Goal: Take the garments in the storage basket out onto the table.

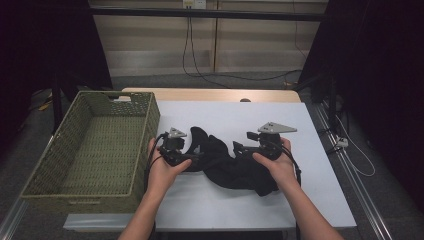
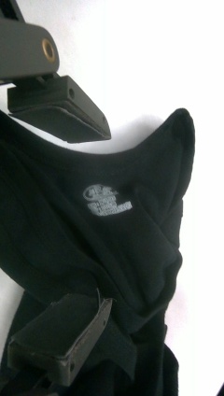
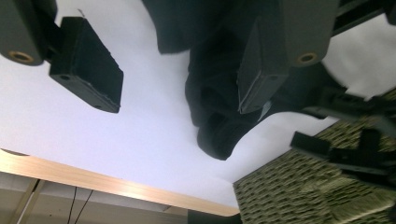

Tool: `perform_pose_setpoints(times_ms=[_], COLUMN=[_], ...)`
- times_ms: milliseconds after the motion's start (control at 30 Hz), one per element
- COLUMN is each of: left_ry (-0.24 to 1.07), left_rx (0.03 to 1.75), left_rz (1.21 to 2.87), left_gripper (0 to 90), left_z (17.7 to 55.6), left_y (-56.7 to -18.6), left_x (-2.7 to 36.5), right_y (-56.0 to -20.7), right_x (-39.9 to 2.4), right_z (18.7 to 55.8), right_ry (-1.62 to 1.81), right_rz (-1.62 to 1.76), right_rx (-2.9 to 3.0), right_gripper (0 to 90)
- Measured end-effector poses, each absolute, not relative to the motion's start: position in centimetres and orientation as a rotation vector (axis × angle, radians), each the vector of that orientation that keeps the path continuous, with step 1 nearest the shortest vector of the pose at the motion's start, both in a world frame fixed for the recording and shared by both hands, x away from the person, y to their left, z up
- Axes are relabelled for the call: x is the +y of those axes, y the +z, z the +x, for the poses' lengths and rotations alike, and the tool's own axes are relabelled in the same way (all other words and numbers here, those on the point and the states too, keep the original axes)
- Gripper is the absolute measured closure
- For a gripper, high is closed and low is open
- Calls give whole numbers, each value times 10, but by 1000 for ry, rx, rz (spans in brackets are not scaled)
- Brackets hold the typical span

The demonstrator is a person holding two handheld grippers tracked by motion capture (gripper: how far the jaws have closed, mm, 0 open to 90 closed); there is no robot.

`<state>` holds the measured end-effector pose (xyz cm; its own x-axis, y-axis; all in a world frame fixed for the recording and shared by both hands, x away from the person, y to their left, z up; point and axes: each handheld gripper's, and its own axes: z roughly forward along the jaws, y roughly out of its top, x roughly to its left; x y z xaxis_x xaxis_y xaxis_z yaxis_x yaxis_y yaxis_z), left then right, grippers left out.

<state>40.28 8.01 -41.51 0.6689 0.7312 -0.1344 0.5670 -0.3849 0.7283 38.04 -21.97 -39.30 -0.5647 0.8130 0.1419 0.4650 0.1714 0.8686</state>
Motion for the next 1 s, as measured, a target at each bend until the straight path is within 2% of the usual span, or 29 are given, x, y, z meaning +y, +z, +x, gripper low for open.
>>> perform_pose_setpoints(times_ms=[133, 300, 333, 467, 867, 900, 967, 1000], left_ry=[272, 294, 291, 292, 305, 319, 310, 313], left_rx=[1035, 1006, 1038, 1043, 1049, 1050, 1052, 1050], left_rz=[2046, 2101, 2044, 2046, 2052, 2057, 2050, 2049], left_gripper=[166, 188, 188, 188, 187, 187, 187, 187], left_z=[400, 399, 397, 398, 395, 395, 394, 394], left_y=[-418, -417, -418, -418, -418, -417, -417, -417], left_x=[79, 81, 78, 79, 79, 79, 80, 80], right_y=[-403, -419, -423, -439, -453, -453, -453, -452], right_x=[-216, -218, -217, -210, -166, -165, -164, -163], right_z=[396, 412, 414, 418, 387, 387, 385, 383], right_ry=[1307, 1208, 1202, 1183, 1030, 1026, 1055, 1052], right_rz=[1244, 1278, 1290, 1334, 1079, 1091, 1094, 1092], right_rx=[2117, 2149, 2163, 2277, 2484, 2477, 2464, 2466], right_gripper=[301, 310, 311, 333, 398, 443, 686, 771])
